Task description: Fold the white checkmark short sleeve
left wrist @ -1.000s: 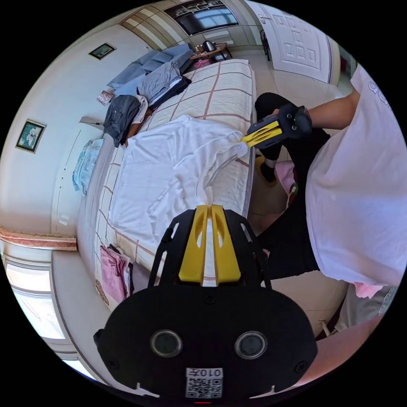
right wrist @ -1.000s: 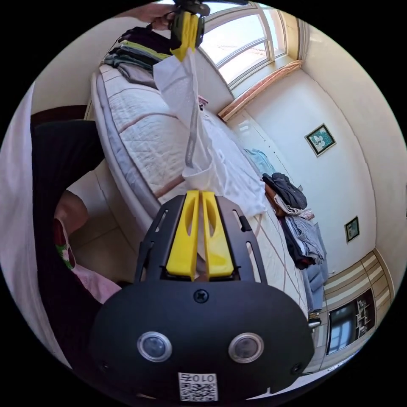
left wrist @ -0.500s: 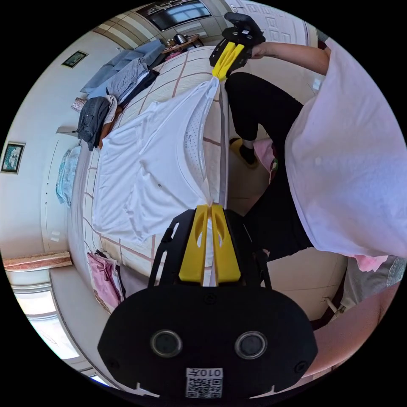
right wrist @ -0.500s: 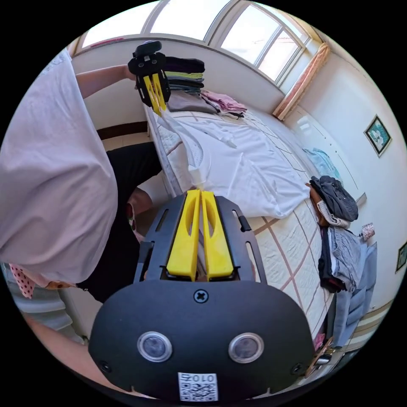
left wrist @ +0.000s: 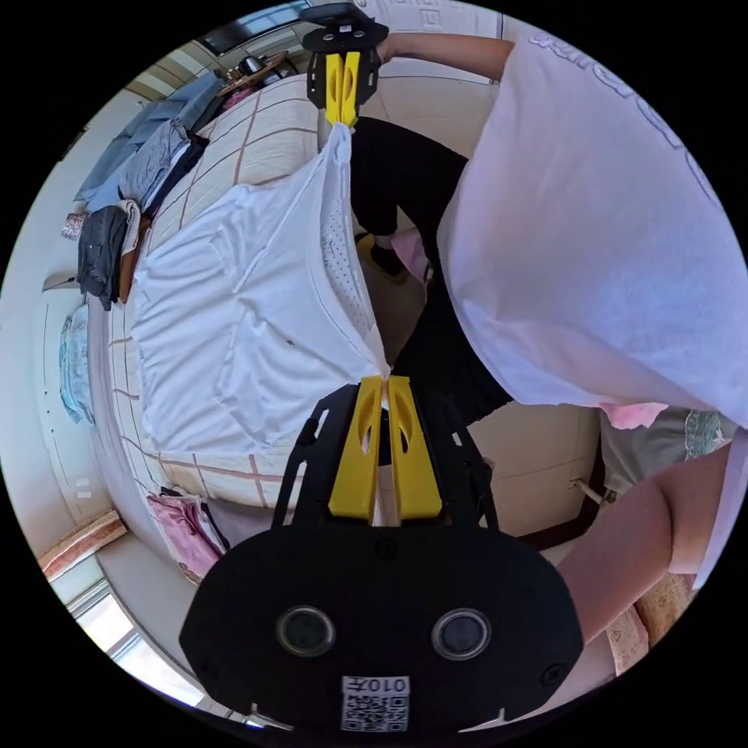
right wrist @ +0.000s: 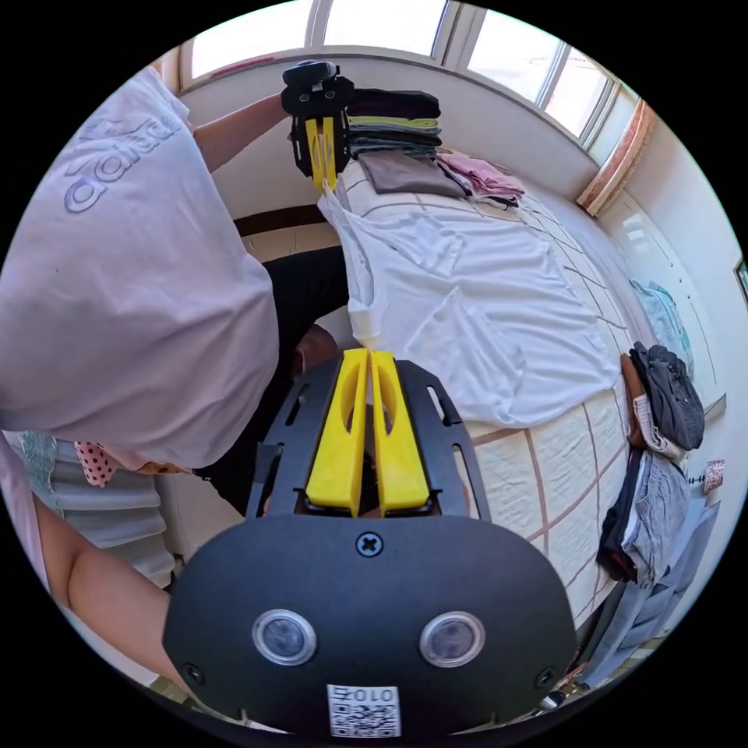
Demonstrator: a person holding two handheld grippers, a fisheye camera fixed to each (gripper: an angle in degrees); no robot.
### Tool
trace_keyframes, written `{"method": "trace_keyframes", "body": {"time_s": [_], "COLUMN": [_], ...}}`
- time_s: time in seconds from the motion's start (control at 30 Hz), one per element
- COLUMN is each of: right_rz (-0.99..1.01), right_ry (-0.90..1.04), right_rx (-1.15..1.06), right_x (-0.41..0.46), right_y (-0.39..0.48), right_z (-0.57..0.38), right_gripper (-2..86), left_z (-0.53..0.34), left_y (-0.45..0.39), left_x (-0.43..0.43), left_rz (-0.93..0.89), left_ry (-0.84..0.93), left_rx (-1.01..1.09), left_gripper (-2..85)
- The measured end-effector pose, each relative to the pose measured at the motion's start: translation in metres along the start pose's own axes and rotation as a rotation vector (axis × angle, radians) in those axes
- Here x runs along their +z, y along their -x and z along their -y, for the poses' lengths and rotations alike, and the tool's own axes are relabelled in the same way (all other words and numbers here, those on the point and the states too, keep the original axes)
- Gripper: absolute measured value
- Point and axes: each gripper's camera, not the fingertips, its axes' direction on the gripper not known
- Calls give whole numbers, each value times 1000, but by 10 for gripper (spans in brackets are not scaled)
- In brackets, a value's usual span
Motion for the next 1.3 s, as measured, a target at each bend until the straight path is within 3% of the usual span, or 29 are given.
{"method": "trace_keyframes", "body": {"time_s": [0.17, 0.3, 0.43, 0.63, 0.7, 0.77, 0.87, 0.93, 1.03, 1.07, 1.13, 1.2, 1.3], "right_rz": [-24, 19, 62, 165, 134, 95, -33, -118, -142, -164, -147, -110, -85], "right_ry": [-3, 5, 106, 202, 171, 10, -268, -370, -323, -274, -190, -99, -43], "right_rx": [52, 157, 295, 456, 527, 605, 693, 707, 655, 635, 605, 592, 597], "right_x": [-27, -22, 41, 145, 157, 147, 102, 75, 56, 62, 81, 104, 133], "right_y": [-141, -250, -345, -391, -396, -396, -379, -357, -303, -278, -243, -218, -194], "right_z": [31, 55, 73, 59, 47, 25, -16, -44, -81, -93, -109, -120, -126], "right_gripper": [12, 12, 12, 17, 23, 35, 55, 55, 52, 59, 76, 91, 96], "left_z": [-32, -59, -64, -69, -80, -97, -150, -214, -278, -283, -278, -274, -278], "left_y": [123, 255, 354, 399, 404, 405, 398, 374, 299, 280, 212, 176, 136], "left_x": [-39, -54, -18, 73, 85, 85, 61, 32, -5, -9, 2, 32, 71], "left_rz": [-69, -146, -185, -224, -224, -218, -185, -193, -67, -22, 74, 38, -37], "left_ry": [-69, -79, 11, 155, 113, 24, -225, -543, -740, -736, -528, -377, -361], "left_rx": [7, -108, -241, -407, -501, -603, -806, -965, -1085, -1085, -1055, -1057, -1065], "left_gripper": [-2, -1, 0, 9, 18, 34, 61, 79, 94, 96, 107, 117, 125]}}
